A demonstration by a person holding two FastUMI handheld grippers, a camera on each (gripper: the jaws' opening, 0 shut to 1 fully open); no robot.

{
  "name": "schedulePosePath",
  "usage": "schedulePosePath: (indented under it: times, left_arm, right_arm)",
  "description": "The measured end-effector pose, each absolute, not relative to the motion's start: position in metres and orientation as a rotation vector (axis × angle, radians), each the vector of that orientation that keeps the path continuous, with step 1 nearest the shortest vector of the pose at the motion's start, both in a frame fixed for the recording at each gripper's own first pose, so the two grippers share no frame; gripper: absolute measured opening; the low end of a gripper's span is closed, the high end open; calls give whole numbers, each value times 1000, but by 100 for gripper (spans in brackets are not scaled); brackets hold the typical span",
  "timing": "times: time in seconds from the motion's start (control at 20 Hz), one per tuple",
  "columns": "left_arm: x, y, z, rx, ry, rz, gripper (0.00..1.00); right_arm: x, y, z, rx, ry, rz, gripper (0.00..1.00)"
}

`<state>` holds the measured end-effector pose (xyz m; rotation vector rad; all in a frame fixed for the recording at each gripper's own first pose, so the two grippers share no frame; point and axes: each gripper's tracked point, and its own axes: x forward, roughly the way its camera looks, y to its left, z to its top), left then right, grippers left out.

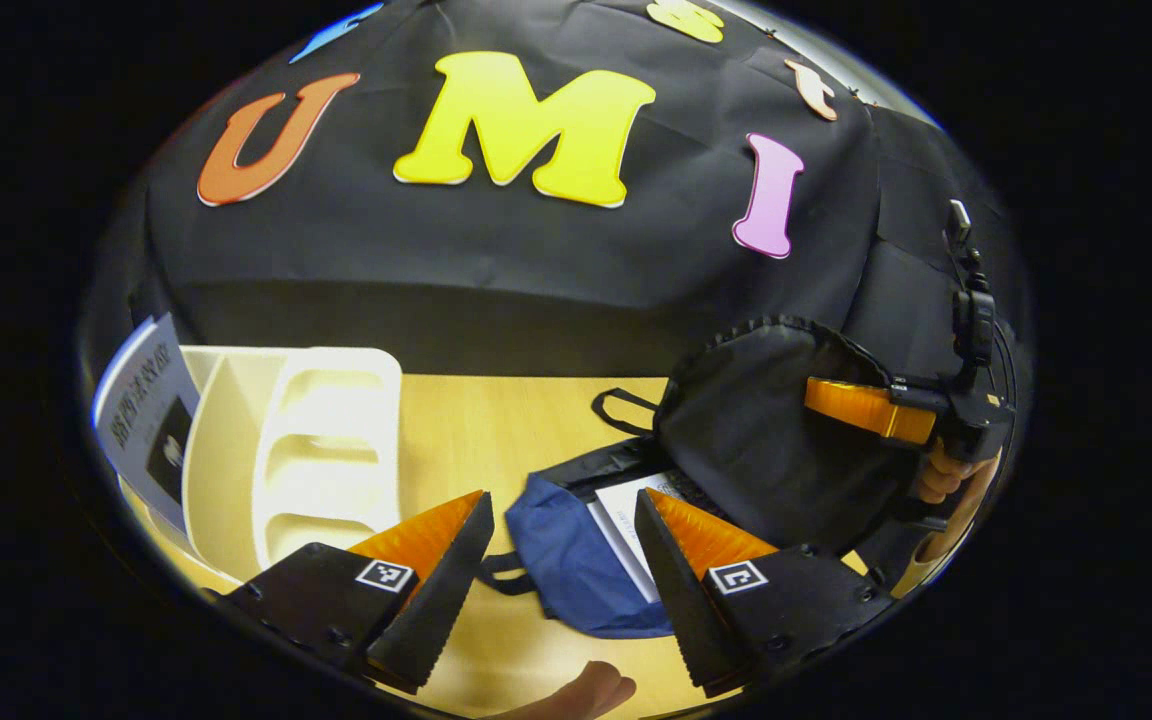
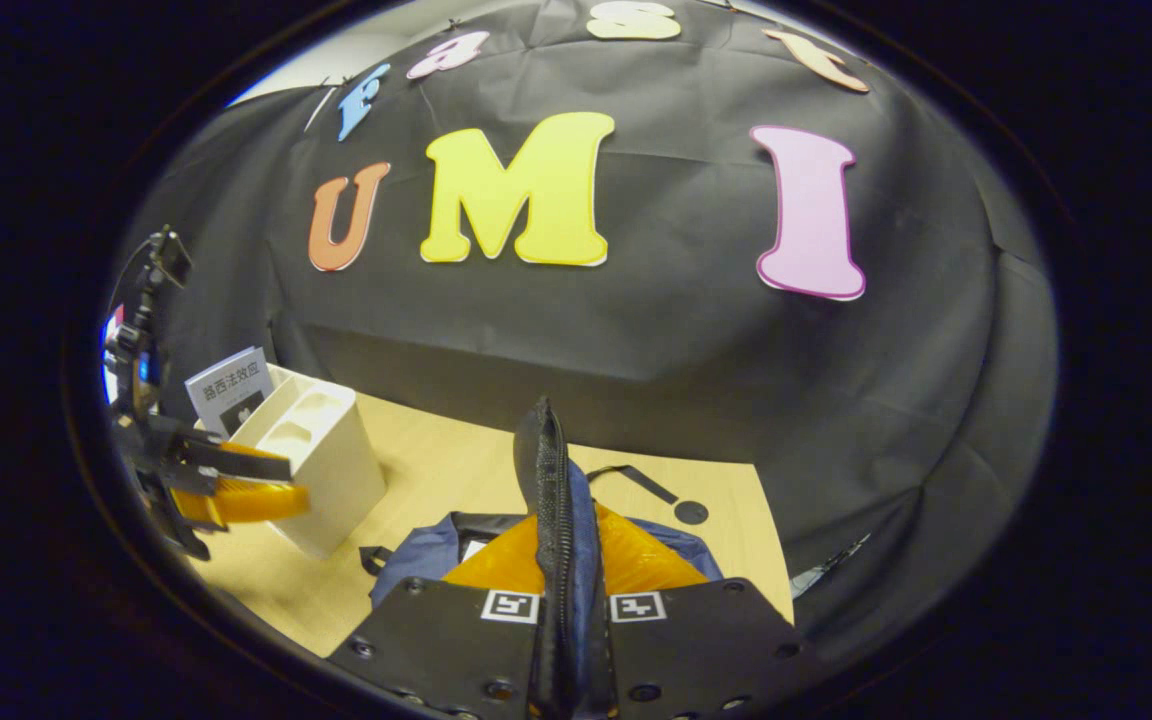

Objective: Open the schoolbag, grab two books from the bookshelf and put them into the schoolbag.

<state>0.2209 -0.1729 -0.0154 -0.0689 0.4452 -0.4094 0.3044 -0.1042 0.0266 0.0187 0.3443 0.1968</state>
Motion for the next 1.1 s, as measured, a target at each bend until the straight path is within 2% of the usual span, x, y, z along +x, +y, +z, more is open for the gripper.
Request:
schedulePosePath:
  times: [0.25, 0.4, 0.75, 0.9, 1.1]
  left_arm:
    - [218, -79, 19, 71, 387, -256, 99]
    - [224, -24, 40, 65, 386, -174, 99]
    - [273, 100, 87, 153, 373, 37, 98]
    - [293, 128, 72, 161, 449, 89, 96]
    - [312, 143, 32, 118, 610, 87, 97]
  right_arm:
    - [297, -106, 22, -10, 334, 172, 11]
    - [287, -95, 13, 40, 385, 216, 11]
    - [273, -93, 7, -6, 386, 209, 11]
    - [270, -92, 0, -5, 389, 217, 11]
    - [268, -92, -4, -6, 391, 225, 11]
